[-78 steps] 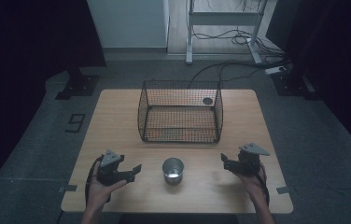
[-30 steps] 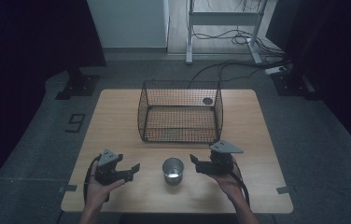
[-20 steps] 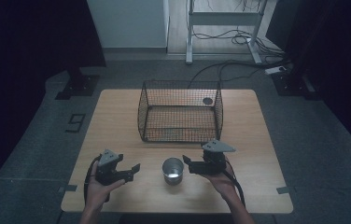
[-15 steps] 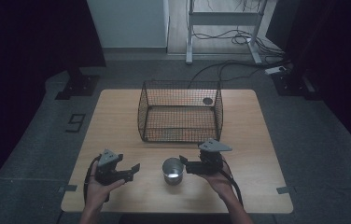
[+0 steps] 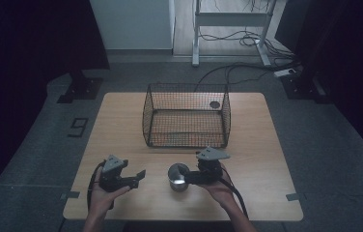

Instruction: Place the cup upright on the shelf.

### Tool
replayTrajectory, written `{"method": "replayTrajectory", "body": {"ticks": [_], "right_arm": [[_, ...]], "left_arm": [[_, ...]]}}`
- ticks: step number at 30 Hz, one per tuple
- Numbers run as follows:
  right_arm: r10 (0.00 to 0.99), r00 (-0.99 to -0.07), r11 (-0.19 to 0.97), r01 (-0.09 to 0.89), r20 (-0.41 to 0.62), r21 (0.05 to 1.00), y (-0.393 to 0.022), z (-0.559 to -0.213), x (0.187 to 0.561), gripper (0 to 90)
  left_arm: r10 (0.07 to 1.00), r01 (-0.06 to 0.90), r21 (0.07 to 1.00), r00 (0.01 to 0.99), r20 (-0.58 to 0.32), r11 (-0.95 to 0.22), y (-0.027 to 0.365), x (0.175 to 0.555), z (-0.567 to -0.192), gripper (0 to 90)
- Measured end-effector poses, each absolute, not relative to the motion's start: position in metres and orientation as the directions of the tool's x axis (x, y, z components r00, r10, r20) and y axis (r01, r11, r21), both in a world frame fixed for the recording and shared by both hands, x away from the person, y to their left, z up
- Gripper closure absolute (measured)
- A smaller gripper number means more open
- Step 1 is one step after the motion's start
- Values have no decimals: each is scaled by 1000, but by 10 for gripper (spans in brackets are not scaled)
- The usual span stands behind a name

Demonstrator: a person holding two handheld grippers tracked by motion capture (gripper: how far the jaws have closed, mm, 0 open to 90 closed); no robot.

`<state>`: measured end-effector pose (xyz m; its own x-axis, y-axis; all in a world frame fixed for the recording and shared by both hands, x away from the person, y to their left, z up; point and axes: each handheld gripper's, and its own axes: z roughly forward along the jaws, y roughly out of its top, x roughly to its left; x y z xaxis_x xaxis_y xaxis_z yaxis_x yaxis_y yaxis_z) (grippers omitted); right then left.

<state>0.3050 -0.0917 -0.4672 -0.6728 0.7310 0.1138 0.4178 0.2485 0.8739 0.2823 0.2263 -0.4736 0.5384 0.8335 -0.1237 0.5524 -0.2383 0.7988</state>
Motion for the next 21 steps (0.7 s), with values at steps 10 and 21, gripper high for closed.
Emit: {"method": "replayTrajectory", "body": {"ticks": [10, 21], "right_arm": [[706, -700, 272, 411, 109, 870, -78, -478, 302, 104], [679, -728, 318, 408, 94, 856, -63, -490, 298, 69]], "left_arm": [[833, 551, 799, 539, -122, -240, 226, 282, -473, 168], [833, 548, 801, 540, -120, -240, 226, 281, -472, 168]]}}
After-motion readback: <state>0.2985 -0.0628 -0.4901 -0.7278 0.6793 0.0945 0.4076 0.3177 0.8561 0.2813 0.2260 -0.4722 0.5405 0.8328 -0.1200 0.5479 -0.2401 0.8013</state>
